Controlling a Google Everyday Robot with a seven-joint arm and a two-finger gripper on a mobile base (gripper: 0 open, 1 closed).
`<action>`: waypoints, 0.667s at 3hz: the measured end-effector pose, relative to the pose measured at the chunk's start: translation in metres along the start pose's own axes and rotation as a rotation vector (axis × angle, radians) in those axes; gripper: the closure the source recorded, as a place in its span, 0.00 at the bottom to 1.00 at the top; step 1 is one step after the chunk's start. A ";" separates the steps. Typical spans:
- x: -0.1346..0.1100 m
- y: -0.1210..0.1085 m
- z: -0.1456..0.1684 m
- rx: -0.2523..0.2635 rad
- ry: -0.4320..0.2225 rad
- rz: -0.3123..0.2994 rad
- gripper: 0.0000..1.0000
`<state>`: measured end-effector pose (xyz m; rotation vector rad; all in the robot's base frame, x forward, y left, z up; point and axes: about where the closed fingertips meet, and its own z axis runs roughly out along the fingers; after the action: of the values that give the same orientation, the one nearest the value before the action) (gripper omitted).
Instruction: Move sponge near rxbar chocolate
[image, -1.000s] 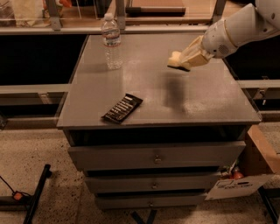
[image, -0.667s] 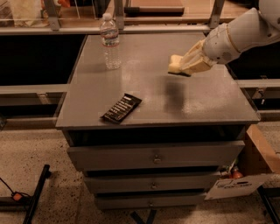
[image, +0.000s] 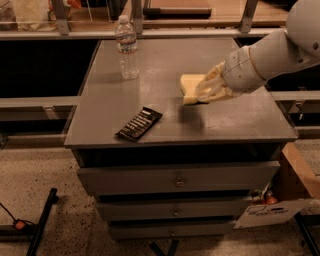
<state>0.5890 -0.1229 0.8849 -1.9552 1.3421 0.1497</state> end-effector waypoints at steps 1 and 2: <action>-0.017 0.015 0.014 -0.050 -0.006 -0.145 1.00; -0.029 0.023 0.023 -0.102 -0.028 -0.237 0.82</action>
Offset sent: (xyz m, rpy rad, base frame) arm -0.0369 0.0426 -0.0190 -0.1349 -0.0892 0.3526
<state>0.5638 -0.0907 0.8703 -2.1727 1.0929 0.1325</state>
